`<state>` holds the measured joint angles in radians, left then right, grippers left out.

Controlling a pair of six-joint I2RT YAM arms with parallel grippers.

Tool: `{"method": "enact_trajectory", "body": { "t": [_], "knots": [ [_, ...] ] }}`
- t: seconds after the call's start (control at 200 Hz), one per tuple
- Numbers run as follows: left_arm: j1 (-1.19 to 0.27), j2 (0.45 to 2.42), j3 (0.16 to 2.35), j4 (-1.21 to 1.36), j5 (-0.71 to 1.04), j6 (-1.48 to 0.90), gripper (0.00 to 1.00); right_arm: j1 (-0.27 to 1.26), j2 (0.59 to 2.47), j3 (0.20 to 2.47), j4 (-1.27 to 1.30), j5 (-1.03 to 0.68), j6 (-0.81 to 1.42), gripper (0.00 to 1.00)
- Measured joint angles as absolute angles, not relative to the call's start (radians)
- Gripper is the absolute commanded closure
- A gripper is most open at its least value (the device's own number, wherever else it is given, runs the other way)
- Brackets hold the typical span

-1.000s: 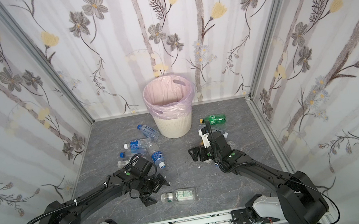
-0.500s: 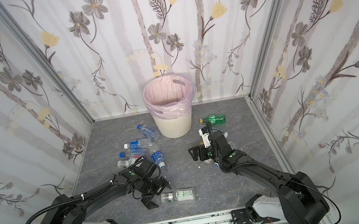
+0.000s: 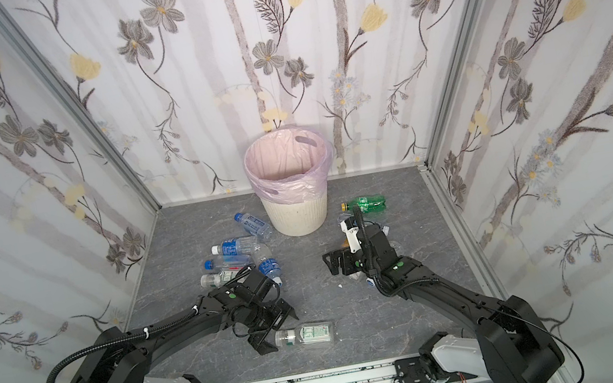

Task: Throw the plastic bottles in the bin
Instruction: 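Lower the left gripper and close it on the green-capped bottle's cap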

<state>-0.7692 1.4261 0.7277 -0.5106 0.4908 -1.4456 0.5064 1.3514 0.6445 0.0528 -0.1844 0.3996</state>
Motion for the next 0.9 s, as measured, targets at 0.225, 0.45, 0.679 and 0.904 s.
{"method": "enact_trajectory", "body": {
  "t": [0.225,0.45,0.679,0.904],
  "knots": [
    [-0.785,1.436,0.730,-0.500,0.492,-1.469,0.00,0.505,1.351,0.645,0.053,-0.185,0.400,0.00],
    [-0.797,1.449,0.736,-0.480,0.492,-1.495,0.02,0.503,1.352,0.645,0.053,-0.186,0.400,0.00],
    [-0.797,1.463,0.736,-0.466,0.488,-1.507,0.13,0.502,1.354,0.642,0.056,-0.189,0.400,0.00],
    [-0.797,1.492,0.736,-0.453,0.479,-1.516,0.19,0.501,1.349,0.638,0.057,-0.196,0.400,0.00]
  ]
}}
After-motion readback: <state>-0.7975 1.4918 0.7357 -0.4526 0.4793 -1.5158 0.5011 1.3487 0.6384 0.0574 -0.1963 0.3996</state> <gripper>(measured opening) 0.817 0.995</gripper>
